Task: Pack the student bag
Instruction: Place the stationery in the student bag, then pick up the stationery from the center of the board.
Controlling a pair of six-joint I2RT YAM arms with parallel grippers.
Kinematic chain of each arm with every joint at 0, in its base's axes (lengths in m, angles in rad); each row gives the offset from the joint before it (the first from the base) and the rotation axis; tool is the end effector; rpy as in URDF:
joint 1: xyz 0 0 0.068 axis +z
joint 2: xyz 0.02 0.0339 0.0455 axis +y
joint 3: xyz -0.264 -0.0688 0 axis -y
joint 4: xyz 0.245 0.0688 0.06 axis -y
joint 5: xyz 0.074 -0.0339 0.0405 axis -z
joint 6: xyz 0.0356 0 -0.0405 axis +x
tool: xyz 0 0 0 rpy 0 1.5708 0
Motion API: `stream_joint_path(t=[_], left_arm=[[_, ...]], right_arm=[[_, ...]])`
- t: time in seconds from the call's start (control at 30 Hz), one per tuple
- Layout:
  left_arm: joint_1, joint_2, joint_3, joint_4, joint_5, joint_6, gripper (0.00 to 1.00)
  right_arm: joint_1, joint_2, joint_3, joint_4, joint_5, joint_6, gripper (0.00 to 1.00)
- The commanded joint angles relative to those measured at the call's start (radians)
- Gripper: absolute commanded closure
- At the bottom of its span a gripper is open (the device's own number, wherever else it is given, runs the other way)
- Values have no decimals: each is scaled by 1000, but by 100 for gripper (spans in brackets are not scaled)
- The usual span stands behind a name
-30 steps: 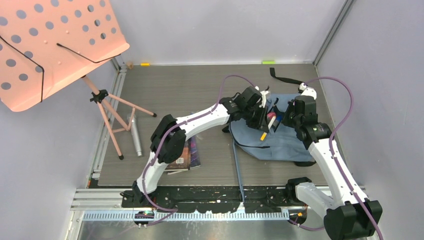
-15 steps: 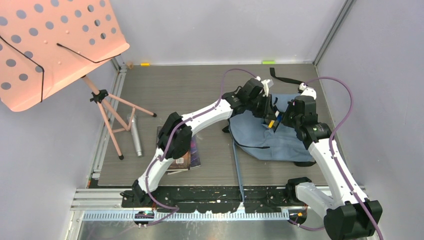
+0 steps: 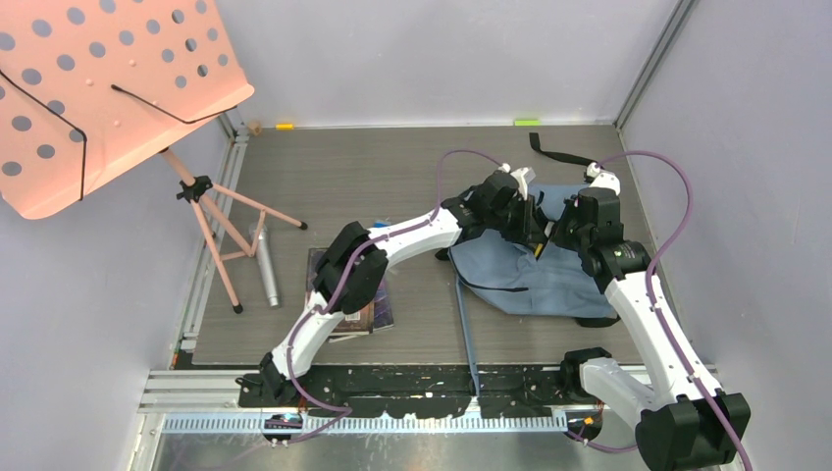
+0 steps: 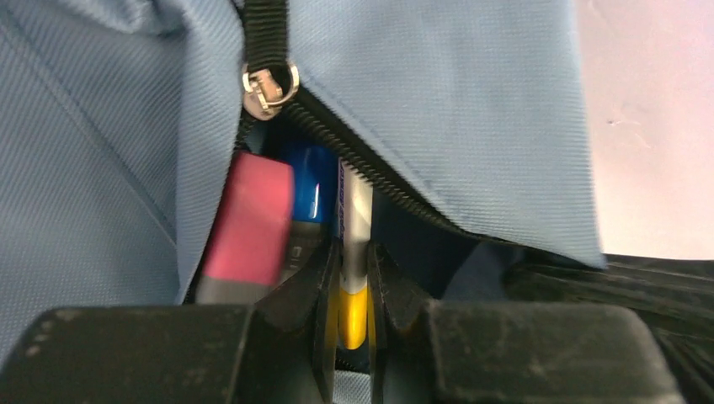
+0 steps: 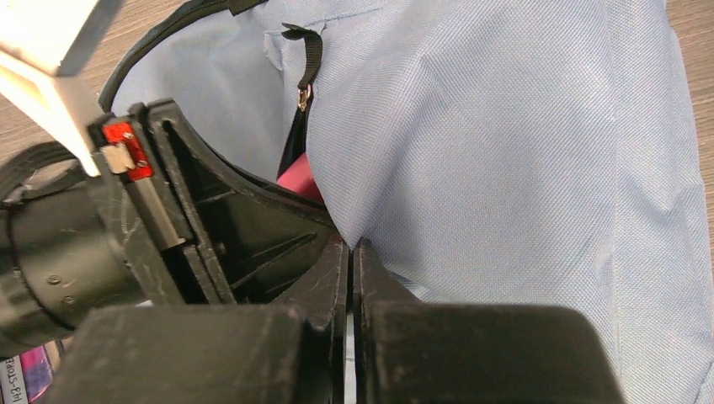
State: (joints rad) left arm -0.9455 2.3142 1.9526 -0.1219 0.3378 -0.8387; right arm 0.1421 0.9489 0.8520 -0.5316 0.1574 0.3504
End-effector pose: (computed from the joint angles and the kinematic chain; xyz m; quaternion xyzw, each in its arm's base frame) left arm 0.3090 -0.4482 0.2273 0.1319 0.8378 -0.4872 0.2081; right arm 0.2029 0.0234 0.2999 0.1278 0.8798 0.0424 0.4559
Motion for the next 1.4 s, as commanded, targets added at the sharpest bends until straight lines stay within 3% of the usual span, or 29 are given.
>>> stream_joint_path(t=[0.0, 0.1, 0.27, 0.4, 0.63, 0.9, 1.17, 1.37], left_arm=[[-4, -36, -28, 51, -34, 20, 89], [-4, -50, -24, 29, -48, 57, 70], [-4, -72, -26, 12, -66, 99, 52], [-6, -114, -65, 25, -80, 149, 46], [-6, -245, -245, 151, -168, 231, 44], [0, -382, -354, 125, -208, 373, 32], [121, -499, -453, -109, -149, 449, 18], [258, -604, -546, -292, -245, 598, 8]], right_arm=[[4, -21, 15, 64, -9, 9, 99], [4, -20, 15, 64, -8, 9, 99], [4, -19, 16, 64, -7, 9, 99], [4, -19, 15, 64, -6, 9, 99], [4, -18, 16, 65, 5, 7, 99], [3, -27, 15, 62, 9, 7, 99], [4, -30, 16, 61, 4, 7, 99], [4, -33, 15, 62, 3, 5, 100]])
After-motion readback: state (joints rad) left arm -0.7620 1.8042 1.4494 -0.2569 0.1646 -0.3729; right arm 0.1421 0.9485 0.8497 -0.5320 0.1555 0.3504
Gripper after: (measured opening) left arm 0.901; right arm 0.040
